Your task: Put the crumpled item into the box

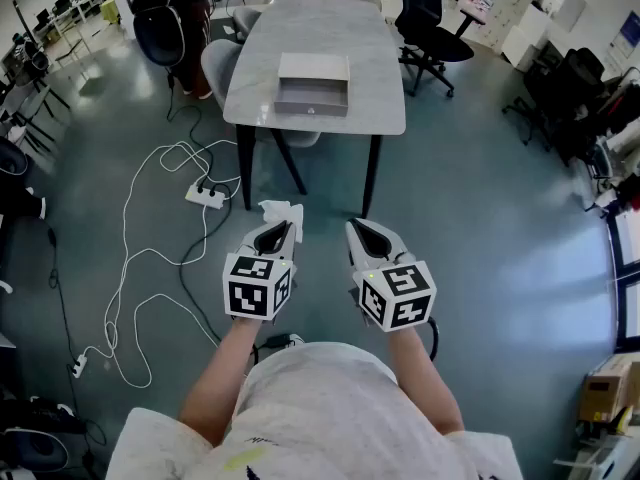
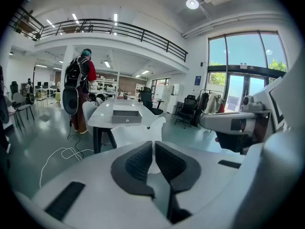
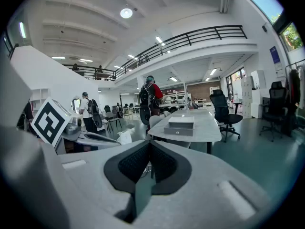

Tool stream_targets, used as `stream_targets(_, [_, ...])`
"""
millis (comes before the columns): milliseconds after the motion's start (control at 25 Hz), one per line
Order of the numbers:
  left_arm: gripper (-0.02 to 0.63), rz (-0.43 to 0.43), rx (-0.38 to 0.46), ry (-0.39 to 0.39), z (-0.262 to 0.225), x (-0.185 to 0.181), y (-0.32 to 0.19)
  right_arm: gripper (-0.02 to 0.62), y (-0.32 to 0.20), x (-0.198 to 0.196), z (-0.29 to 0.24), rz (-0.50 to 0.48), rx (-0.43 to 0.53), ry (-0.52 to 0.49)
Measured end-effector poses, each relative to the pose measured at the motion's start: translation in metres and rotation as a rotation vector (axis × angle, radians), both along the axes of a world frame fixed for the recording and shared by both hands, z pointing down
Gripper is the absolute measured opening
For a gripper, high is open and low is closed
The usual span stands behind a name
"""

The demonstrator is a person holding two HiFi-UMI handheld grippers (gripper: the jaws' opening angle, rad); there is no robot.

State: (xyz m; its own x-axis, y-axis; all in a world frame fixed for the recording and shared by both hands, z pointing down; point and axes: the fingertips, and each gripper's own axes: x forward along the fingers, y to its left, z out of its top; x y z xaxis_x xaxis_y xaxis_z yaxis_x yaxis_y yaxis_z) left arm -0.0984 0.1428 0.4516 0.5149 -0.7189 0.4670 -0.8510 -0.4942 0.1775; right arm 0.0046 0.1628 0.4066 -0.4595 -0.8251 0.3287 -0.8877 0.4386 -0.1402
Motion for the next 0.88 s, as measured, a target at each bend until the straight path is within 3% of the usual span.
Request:
stream_targets(440, [0.023, 0.017, -0.010, 0.036, 0.004, -0.029, -0.004, 0.005, -0.001, -0.030, 0.006, 0.020, -0.019, -0.004])
stream_targets(880, [0.023, -0.013, -0.023, 0.042, 0.011, -0.050, -0.032, 0.005, -0.034, -0.045, 0.011, 0.005, -0.031, 0.000])
